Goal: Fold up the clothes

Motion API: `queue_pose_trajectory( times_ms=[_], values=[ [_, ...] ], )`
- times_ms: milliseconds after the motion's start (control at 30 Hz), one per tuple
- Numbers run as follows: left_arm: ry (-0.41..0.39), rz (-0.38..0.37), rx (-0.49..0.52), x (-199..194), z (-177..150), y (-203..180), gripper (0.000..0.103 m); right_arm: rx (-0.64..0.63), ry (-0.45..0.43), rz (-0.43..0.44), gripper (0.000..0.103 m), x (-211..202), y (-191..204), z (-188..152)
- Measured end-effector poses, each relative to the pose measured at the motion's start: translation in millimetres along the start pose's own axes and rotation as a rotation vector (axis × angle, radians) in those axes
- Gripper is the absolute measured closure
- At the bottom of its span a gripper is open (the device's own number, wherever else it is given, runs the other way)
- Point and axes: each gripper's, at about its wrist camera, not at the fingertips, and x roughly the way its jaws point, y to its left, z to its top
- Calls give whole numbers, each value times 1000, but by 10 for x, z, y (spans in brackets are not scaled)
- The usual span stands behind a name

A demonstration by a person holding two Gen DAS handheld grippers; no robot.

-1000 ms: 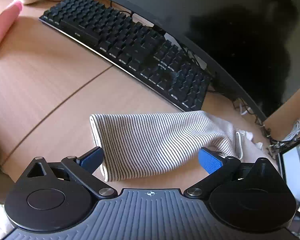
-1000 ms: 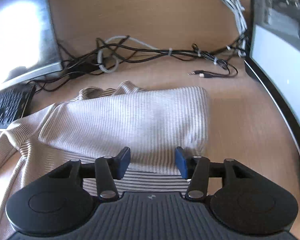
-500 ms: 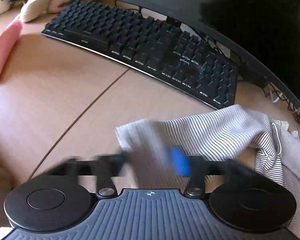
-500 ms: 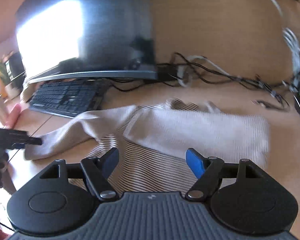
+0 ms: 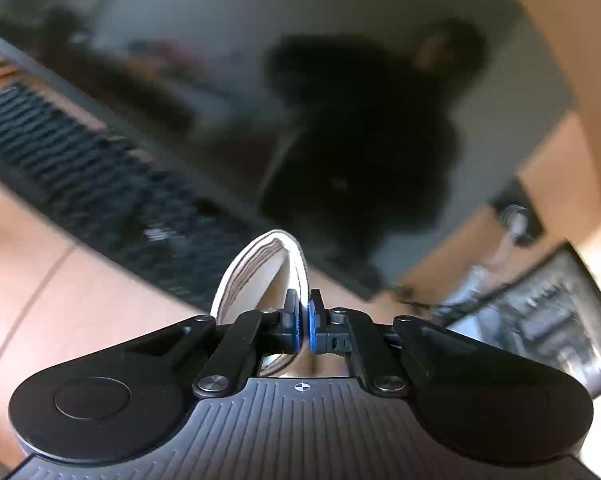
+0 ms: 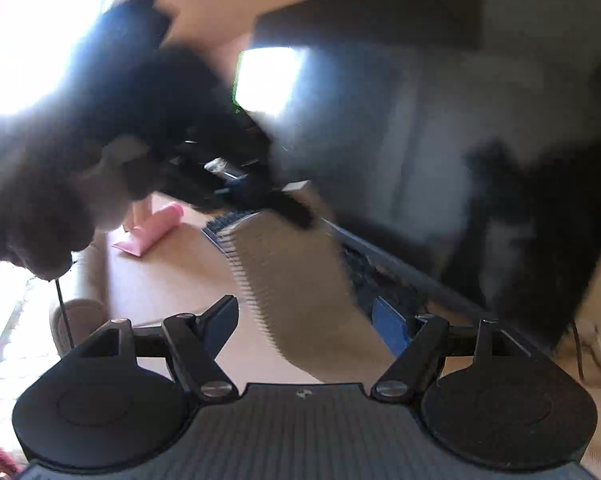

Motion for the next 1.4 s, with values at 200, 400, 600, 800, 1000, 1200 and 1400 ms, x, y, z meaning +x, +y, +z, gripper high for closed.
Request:
queue_pose_trajectory(
  times_ms=[200,400,600,800,1000,1200,1400],
  values=[
    [35,-145,79,241,-125,-558,94,79,-65,-150,52,103,-163,143],
    [-53,-221,178,402,-169,-927,22,146,-6,-340,95,-244,-776,89],
    [-13,-95,311,877,-532,-872,8,306,20,-457,95,-803,-1593,-100],
    [134,107,594,1684,-1277,-871,8,339,22,-510,95,-1146,-2028,-188],
    [166,302,735,2018,-1553,-700,8,443,70,-494,95,-1208,-2308,-580],
    [213,287,650,1964,-1460,-533,6,594,212,-526,94,-1152,-2367,-1431],
    [243,246,571,1832,-1384,-500,6,691,295,-526,77,-1226,-2255,-1883]
  ],
)
